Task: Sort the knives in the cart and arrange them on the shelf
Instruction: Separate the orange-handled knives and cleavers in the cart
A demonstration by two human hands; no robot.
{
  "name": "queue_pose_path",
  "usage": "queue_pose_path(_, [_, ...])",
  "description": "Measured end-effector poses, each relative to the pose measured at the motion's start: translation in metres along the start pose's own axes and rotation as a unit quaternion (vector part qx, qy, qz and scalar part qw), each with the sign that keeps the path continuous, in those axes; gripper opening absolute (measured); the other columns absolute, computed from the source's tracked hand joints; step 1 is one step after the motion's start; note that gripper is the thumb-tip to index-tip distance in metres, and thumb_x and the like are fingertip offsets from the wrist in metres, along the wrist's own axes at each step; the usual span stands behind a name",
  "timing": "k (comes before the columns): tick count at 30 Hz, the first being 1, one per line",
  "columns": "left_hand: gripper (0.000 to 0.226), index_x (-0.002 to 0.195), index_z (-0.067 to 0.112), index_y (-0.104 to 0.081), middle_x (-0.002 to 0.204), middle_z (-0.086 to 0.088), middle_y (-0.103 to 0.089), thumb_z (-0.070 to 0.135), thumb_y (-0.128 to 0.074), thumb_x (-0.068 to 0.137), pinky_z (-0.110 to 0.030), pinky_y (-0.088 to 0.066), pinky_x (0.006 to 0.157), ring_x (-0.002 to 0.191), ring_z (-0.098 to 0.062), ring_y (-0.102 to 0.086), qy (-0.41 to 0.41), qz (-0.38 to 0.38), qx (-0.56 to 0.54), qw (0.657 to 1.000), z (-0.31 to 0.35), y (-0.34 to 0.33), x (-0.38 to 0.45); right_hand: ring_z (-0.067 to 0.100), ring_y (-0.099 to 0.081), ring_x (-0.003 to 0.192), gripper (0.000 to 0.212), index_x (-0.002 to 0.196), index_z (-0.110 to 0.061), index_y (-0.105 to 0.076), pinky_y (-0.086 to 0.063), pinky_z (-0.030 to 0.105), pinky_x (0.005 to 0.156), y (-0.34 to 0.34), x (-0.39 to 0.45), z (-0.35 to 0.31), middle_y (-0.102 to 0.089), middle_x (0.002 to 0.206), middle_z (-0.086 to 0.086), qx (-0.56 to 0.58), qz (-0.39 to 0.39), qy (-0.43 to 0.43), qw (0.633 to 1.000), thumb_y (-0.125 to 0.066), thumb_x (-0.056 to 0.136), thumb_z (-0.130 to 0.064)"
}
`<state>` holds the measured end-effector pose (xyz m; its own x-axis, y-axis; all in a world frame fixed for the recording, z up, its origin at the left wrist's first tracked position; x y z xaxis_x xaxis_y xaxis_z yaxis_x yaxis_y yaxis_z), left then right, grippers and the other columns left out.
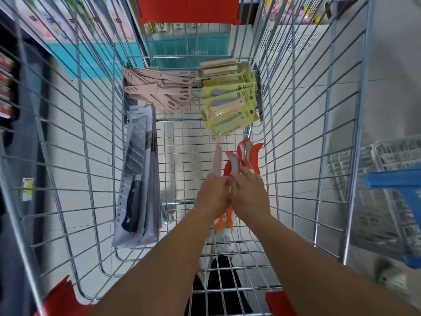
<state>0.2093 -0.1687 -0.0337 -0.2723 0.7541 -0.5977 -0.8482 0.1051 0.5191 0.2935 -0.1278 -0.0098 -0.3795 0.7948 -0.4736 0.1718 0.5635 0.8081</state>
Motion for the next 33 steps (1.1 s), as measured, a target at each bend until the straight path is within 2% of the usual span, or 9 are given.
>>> queue_pose_path(2, [0.032,0.123,0.023,-0.055,0.112,-0.004,-0.046,0.023,-0.055,0.091,-0.034,-0.050,0.080,0.101,-0.022,-0.052,0.043,0.046,0.067,0.996,-0.014,0.006,-0.001,0.022,-0.020,0.142,0.041,0.139,-0.026,-0.045,-0.020,0.037,0.115,-0.006,-0.001,0.003,-0.025,0.156,-0.002,-0.063,-0.016,0.000,0.998,-0.038,0.099,-0.032])
queue_pose_path(6, [0.045,0.128,0.010,-0.043,0.125,-0.010,-0.044,0.030,-0.058,0.091,-0.038,-0.049,0.085,0.110,-0.027,-0.051,0.100,0.061,0.094,0.989,-0.030,0.006,-0.003,0.024,-0.009,0.145,0.055,0.147,-0.028,-0.028,-0.018,0.041,0.115,-0.010,-0.005,0.002,-0.008,0.159,-0.008,-0.112,-0.039,-0.016,0.993,-0.045,0.095,-0.027])
queue_pose_path(13, [0.024,0.108,0.008,-0.061,0.107,-0.010,-0.058,0.021,-0.059,0.088,-0.035,-0.052,0.072,0.088,-0.028,-0.062,0.169,0.077,-0.006,0.983,-0.029,0.003,0.002,0.027,-0.006,0.142,0.052,0.141,-0.027,-0.036,-0.014,0.041,0.114,-0.012,-0.005,-0.006,-0.011,0.157,-0.008,-0.123,-0.043,-0.030,0.991,-0.047,0.091,-0.018])
queue_pose_path(15, [0.027,0.106,0.010,-0.067,0.103,-0.010,-0.061,0.025,-0.061,0.085,-0.033,-0.054,0.068,0.083,-0.026,-0.064,0.185,0.060,-0.031,0.980,-0.032,0.000,0.004,0.030,-0.006,0.142,0.052,0.140,-0.027,-0.037,-0.015,0.042,0.113,-0.014,-0.005,-0.009,-0.012,0.158,-0.006,-0.132,-0.044,-0.027,0.990,-0.046,0.091,-0.017])
queue_pose_path(19, [0.024,0.092,0.010,-0.072,0.084,-0.005,-0.067,0.033,-0.066,0.084,-0.022,-0.035,0.047,0.068,-0.020,-0.060,0.211,0.045,-0.061,0.975,-0.044,0.001,0.009,0.034,-0.002,0.143,0.054,0.142,-0.032,-0.034,-0.013,0.046,0.113,-0.018,-0.006,-0.010,-0.009,0.159,-0.004,-0.153,-0.059,-0.023,0.986,-0.045,0.091,-0.019])
queue_pose_path(22, [0.032,0.089,0.012,-0.072,0.087,-0.006,-0.070,0.040,-0.056,0.091,-0.023,-0.037,0.054,0.074,-0.024,-0.064,0.214,0.083,-0.030,0.973,-0.046,0.005,0.009,0.035,0.000,0.144,0.057,0.144,-0.034,-0.031,-0.012,0.046,0.114,-0.020,-0.007,-0.010,-0.007,0.159,-0.004,-0.172,-0.062,-0.019,0.983,-0.044,0.091,-0.017])
queue_pose_path(28, [0.021,0.112,0.009,-0.062,0.108,-0.008,-0.058,0.017,-0.053,0.095,-0.032,-0.043,0.068,0.097,-0.027,-0.062,0.168,0.116,0.075,0.976,-0.031,0.012,0.009,0.034,-0.001,0.143,0.058,0.143,-0.038,-0.030,-0.013,0.047,0.113,-0.022,-0.005,-0.010,-0.008,0.159,-0.005,-0.178,-0.050,-0.021,0.983,-0.047,0.090,-0.020])
queue_pose_path(30, [0.021,0.111,0.009,-0.062,0.108,-0.008,-0.060,0.017,-0.052,0.095,-0.032,-0.043,0.068,0.096,-0.028,-0.063,0.168,0.117,0.070,0.976,-0.034,0.017,0.007,0.034,-0.002,0.143,0.062,0.142,-0.039,-0.029,-0.013,0.046,0.113,-0.022,-0.005,-0.009,-0.008,0.158,-0.005,-0.183,-0.055,-0.025,0.981,-0.048,0.088,-0.016])
queue_pose_path(33, [0.026,0.096,0.009,-0.070,0.094,-0.007,-0.068,0.027,-0.051,0.096,-0.026,-0.041,0.061,0.077,-0.022,-0.060,0.166,0.123,-0.002,0.978,-0.035,0.029,0.004,0.033,-0.007,0.142,0.051,0.139,-0.036,-0.035,-0.015,0.046,0.113,-0.018,-0.004,-0.014,-0.015,0.157,-0.005,-0.164,-0.036,-0.037,0.985,-0.045,0.092,-0.020])
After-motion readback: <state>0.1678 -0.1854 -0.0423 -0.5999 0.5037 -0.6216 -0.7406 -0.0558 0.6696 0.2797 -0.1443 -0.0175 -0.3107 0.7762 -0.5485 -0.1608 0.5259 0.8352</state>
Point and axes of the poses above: each hand's wrist, its own x-axis towards the middle knuckle, its own y-axis out of the back of the hand, z = x × y, the point moved 5 cm from there along x, towards the middle knuckle
